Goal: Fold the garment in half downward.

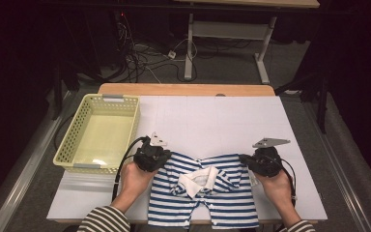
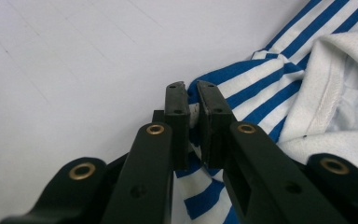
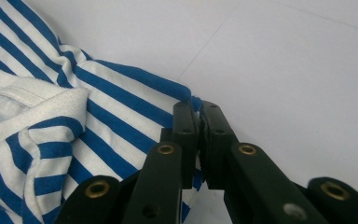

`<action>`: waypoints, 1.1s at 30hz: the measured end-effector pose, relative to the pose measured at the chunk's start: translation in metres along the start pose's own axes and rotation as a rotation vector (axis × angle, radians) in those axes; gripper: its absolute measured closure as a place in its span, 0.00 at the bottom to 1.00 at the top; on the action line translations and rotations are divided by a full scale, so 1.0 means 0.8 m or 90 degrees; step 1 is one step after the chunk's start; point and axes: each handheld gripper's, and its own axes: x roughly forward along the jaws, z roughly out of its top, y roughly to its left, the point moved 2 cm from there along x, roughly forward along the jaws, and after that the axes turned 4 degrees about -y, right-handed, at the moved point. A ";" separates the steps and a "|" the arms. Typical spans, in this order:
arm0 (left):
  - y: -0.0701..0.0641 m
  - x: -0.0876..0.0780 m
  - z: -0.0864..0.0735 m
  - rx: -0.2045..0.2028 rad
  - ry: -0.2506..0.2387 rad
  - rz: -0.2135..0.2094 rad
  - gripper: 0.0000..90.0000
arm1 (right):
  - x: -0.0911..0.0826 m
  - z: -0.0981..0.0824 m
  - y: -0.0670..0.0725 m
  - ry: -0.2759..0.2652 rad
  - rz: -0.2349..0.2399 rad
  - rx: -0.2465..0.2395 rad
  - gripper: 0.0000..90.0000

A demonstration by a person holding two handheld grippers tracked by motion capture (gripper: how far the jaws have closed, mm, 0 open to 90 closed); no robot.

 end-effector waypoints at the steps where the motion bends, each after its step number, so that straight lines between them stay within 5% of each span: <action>1: 0.001 0.000 0.002 0.001 0.003 0.002 0.91 | 0.001 0.002 -0.002 -0.003 0.000 0.001 0.96; 22: 0.038 0.025 0.064 -0.010 0.048 0.057 0.90 | 0.028 0.046 -0.034 0.004 -0.034 0.009 0.96; 33: 0.061 0.042 0.075 -0.030 0.071 0.076 0.90 | 0.049 0.063 -0.045 0.008 -0.039 0.017 0.96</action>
